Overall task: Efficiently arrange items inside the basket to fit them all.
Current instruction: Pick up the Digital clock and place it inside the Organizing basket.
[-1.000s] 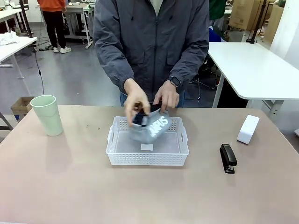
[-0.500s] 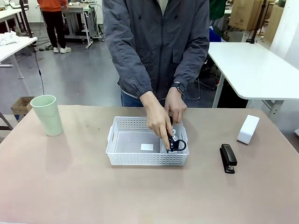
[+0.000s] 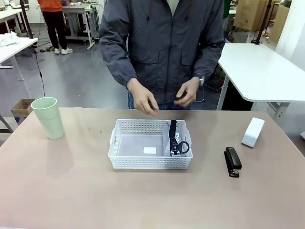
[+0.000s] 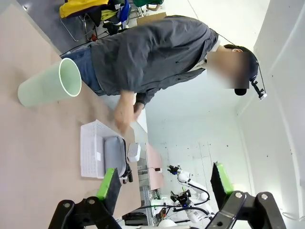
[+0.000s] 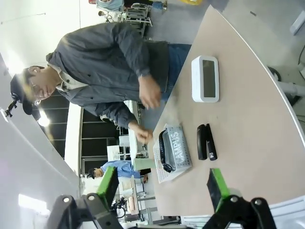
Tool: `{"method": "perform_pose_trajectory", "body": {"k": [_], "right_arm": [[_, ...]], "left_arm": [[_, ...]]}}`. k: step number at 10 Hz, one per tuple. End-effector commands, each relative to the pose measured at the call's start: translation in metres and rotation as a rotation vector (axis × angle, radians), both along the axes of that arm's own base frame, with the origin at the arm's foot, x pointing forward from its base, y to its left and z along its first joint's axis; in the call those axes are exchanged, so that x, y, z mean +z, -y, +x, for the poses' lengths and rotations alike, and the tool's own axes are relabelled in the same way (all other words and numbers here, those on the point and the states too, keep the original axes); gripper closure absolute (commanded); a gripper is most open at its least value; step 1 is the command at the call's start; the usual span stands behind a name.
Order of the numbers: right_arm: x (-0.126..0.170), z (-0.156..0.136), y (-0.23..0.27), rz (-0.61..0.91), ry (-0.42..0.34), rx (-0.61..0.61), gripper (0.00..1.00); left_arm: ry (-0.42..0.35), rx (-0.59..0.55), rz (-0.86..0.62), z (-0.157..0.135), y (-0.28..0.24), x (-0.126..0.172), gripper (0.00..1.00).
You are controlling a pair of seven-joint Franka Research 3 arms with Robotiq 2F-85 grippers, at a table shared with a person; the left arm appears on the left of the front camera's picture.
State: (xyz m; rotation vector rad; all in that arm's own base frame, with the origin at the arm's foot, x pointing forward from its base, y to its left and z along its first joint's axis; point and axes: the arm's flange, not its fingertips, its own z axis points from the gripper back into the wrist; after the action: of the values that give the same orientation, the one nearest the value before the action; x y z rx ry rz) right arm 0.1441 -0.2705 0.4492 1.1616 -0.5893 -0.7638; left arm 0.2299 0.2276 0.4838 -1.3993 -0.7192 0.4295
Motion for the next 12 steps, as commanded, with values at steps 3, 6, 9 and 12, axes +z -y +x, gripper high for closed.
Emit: {"method": "perform_pose_trajectory", "body": {"k": [3, 6, 9, 12], "right_arm": [[0.012, 0.017, -0.016, -0.084, -0.092, -0.045, 0.00], [0.040, 0.081, -0.069, -0.267, -0.258, -0.016, 0.00], [0.041, 0.145, -0.148, -0.494, -0.413, 0.032, 0.00], [0.025, 0.200, -0.232, -0.729, -0.614, 0.008, 0.00]], "left_arm": [[0.020, -0.002, -0.006, 0.000, -0.002, 0.002, 0.00], [0.020, -0.002, -0.006, 0.000, -0.002, 0.002, 0.00], [0.020, -0.002, -0.006, 0.000, -0.002, 0.002, 0.00], [0.020, -0.002, -0.006, 0.000, -0.002, 0.002, 0.00]]}}
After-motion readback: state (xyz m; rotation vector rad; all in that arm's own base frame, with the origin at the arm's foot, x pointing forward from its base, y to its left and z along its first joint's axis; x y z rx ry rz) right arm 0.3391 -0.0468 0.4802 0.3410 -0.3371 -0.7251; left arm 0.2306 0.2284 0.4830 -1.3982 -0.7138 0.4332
